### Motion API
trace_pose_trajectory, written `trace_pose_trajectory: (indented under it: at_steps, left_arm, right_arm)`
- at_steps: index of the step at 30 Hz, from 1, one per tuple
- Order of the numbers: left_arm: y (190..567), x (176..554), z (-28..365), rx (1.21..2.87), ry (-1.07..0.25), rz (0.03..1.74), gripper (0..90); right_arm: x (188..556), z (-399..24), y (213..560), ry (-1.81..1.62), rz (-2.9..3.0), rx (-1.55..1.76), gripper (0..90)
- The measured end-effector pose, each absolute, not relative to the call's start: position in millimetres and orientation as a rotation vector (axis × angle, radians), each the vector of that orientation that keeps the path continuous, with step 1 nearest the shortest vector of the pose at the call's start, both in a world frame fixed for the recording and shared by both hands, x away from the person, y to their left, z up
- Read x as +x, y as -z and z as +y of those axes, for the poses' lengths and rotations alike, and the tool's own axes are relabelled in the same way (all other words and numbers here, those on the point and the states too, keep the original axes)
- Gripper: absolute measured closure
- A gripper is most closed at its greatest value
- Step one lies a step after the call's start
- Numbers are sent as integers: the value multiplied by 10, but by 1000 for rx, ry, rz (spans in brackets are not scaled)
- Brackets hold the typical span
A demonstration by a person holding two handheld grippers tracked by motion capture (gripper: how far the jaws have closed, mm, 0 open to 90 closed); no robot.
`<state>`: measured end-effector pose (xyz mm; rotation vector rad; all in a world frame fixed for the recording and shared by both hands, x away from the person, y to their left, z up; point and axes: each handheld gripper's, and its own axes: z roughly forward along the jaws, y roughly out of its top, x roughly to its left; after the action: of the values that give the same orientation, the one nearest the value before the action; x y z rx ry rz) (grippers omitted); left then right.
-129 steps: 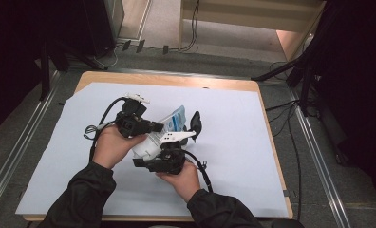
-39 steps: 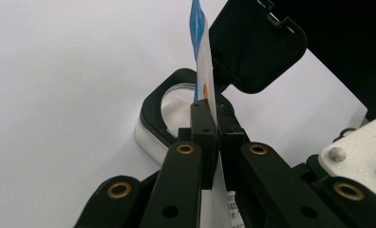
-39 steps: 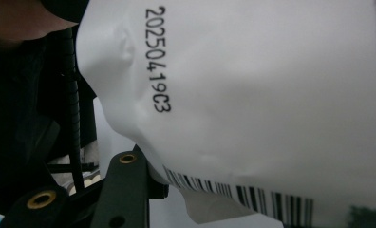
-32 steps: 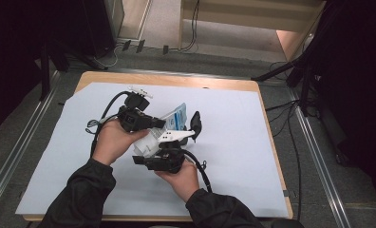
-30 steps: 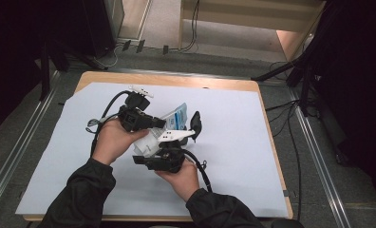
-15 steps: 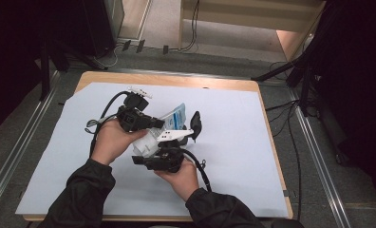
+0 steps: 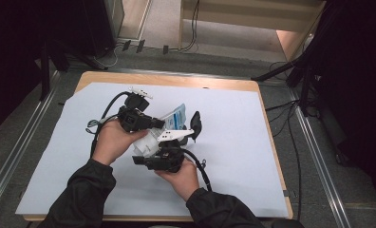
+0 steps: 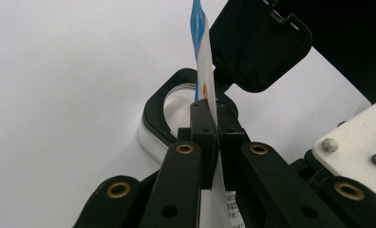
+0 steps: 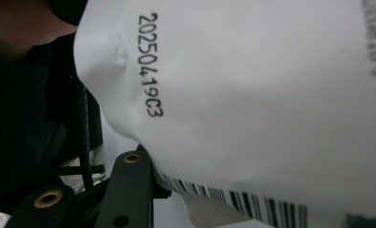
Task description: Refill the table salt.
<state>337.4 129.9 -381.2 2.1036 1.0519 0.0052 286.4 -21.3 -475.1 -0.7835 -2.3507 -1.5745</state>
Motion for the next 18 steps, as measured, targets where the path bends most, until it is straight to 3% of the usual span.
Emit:
trace_pose_trajectory:
  at_steps: [18]
  left_arm:
    - [3831, 3375, 1272, 2101, -16, 1056, 898]
  right_arm:
    - [2881, -223, 4769, 1564, -2315, -798, 623]
